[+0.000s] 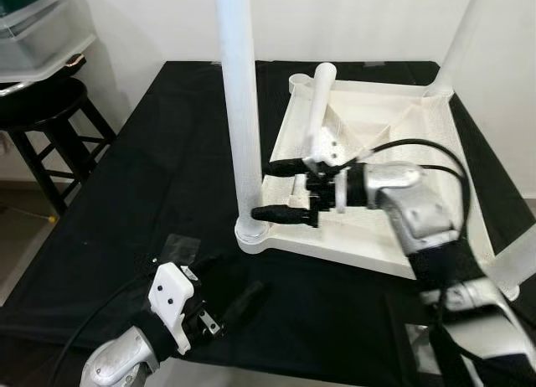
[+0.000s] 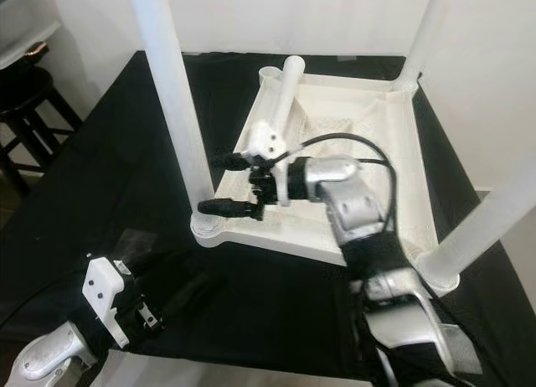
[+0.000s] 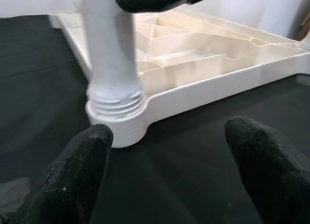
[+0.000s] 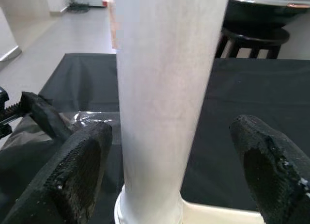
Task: Building children table
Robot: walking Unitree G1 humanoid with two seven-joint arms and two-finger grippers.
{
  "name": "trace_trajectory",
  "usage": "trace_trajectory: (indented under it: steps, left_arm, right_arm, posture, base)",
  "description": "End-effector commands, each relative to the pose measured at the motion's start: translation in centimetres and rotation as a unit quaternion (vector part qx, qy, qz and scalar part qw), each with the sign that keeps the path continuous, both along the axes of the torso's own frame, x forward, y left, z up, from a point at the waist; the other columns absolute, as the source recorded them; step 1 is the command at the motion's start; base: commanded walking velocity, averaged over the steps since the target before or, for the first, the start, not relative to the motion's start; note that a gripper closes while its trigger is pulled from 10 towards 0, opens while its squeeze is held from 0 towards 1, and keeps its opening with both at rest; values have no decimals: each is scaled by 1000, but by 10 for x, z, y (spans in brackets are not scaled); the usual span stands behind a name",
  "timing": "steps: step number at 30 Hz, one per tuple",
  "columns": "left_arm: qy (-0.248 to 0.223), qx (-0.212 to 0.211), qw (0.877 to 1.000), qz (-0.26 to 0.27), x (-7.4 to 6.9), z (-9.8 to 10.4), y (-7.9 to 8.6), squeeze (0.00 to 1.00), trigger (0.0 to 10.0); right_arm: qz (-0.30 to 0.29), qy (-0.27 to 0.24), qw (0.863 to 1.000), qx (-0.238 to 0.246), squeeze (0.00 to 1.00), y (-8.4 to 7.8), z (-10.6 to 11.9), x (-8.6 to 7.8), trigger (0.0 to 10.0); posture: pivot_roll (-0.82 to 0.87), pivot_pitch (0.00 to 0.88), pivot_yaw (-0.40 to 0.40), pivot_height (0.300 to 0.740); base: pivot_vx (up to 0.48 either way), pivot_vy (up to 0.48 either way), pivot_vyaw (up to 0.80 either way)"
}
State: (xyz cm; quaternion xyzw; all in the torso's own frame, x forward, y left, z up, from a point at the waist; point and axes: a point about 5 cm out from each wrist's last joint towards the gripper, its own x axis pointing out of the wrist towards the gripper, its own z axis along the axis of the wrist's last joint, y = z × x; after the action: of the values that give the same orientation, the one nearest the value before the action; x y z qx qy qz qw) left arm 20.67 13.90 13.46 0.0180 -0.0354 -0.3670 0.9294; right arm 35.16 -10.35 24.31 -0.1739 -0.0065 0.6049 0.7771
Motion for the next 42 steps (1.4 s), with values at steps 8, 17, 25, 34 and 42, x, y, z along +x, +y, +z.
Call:
trace_trajectory:
  steps: [8, 17, 25, 34, 42]
  left_arm:
    - [8, 6, 1000, 5, -4, -4, 4, 0, 10000]
    - [9, 5, 1000, 4, -6, -5, 3, 0, 10000]
    - [10, 1, 1000, 4, -5, -5, 3, 0, 10000]
    - [7, 1, 1000, 6, -4, -3, 4, 0, 10000]
    - [7, 2, 1000, 2, 2, -5, 3, 0, 10000]
  right_arm:
    - [58, -20, 998, 15, 0, 23, 13, 10, 10000]
    - [102, -16, 994, 29, 0, 36, 24, 13, 0]
    - [63, -19, 998, 22, 0, 31, 12, 14, 0]
    - [-349, 49, 932, 81, 0, 26, -77, -23, 0]
    - [-437, 48, 895, 82, 0, 23, -87, -44, 0]
  posture:
    - [39, 181, 8, 740]
    - [42, 186, 2, 740]
    - [23, 192, -5, 740]
    - [22, 211, 0, 740]
    - [-1, 180, 18, 740]
  base:
    - [0, 0, 0]
    - [0, 0, 0]
    - [0, 0, 0]
    - [0, 0, 0]
    - [0, 0, 0]
